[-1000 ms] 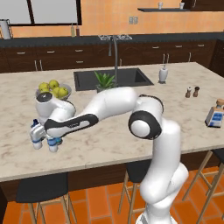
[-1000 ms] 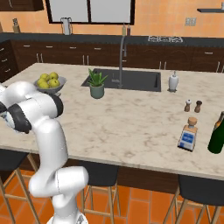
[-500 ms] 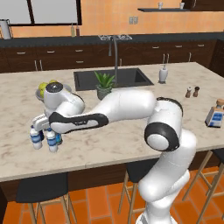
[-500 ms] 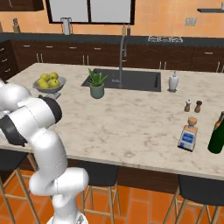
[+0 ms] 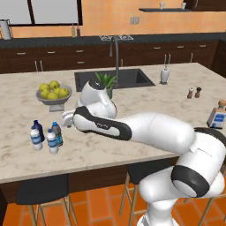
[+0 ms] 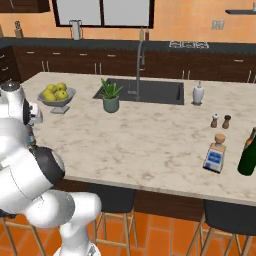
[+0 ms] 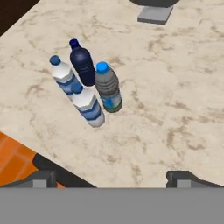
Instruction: Move the plastic bottles in the middle to the plastics group, and the glass bottles in the middle to the glass group.
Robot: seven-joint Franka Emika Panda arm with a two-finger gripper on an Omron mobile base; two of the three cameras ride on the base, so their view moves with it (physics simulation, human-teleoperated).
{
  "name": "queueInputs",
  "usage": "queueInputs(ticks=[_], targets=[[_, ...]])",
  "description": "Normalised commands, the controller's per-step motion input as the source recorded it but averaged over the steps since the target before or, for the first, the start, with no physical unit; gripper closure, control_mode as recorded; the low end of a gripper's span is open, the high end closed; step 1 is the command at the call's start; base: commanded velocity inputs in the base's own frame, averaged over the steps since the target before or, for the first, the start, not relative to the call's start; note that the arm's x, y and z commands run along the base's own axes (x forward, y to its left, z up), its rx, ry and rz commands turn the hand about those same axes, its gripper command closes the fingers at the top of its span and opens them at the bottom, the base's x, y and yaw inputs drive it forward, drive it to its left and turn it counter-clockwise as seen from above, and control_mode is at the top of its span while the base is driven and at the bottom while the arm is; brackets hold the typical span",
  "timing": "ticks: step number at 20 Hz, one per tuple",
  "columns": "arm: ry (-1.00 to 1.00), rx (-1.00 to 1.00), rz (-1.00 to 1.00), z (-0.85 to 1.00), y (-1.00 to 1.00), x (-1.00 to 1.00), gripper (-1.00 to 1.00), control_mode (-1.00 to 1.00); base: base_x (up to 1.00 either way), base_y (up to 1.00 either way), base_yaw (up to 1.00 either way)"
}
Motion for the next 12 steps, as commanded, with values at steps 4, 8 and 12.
queueInputs(ticks=[4, 8, 12], targets=[[0.02, 0.07, 0.0, 0.12, -0.98, -0.11, -1.0, -1.0, 0.0, 0.0, 0.0], [0.09, 0.01, 0.0, 0.09, -0.94, -0.01, -1.0, -1.0, 0.0, 0.0, 0.0], [0.2, 0.0, -0.03, 0.14, -0.91, -0.02, -1.0, -1.0, 0.0, 0.0, 0.0]])
